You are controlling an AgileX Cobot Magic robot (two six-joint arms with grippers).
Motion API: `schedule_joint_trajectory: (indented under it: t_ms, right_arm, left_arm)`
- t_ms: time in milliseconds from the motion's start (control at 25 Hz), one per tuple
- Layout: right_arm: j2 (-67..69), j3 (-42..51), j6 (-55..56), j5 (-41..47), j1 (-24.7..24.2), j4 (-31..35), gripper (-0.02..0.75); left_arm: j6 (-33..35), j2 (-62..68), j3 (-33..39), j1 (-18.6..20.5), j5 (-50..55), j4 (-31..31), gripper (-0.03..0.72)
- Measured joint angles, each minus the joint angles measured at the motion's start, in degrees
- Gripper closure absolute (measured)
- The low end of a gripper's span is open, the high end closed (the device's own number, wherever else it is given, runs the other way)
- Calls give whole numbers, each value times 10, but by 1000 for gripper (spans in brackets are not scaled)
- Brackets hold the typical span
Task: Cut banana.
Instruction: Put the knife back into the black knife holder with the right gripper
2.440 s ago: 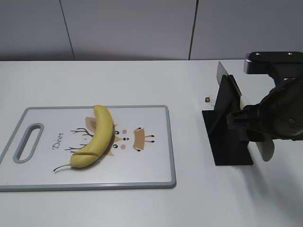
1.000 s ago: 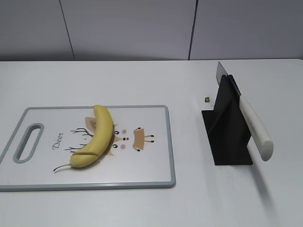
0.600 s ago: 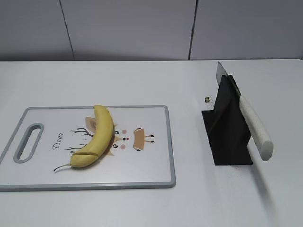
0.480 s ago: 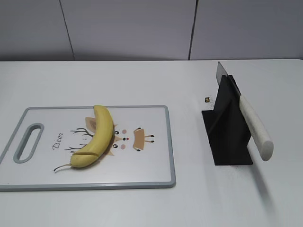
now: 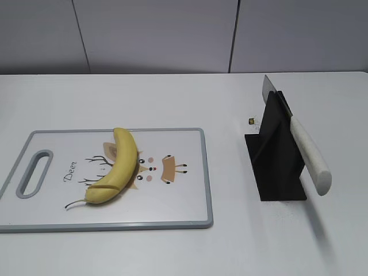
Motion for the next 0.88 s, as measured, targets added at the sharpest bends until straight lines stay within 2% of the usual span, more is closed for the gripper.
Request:
schedule_joint_trajectory:
  t_ms: [160, 360, 600, 880]
  right_arm:
    - [0, 0, 0, 0, -47, 4, 155]
    - [0, 0, 0, 0, -157, 4, 155]
    - [0, 0, 0, 0, -262, 4, 155]
    - [0, 0, 0, 0, -281, 4, 155]
  left_arm:
    - [0, 0, 0, 0, 0, 0, 136]
    - [0, 0, 0, 0, 0, 0, 137]
    - [0, 0, 0, 0, 0, 0, 137]
    - [0, 0, 0, 0, 0, 0, 137]
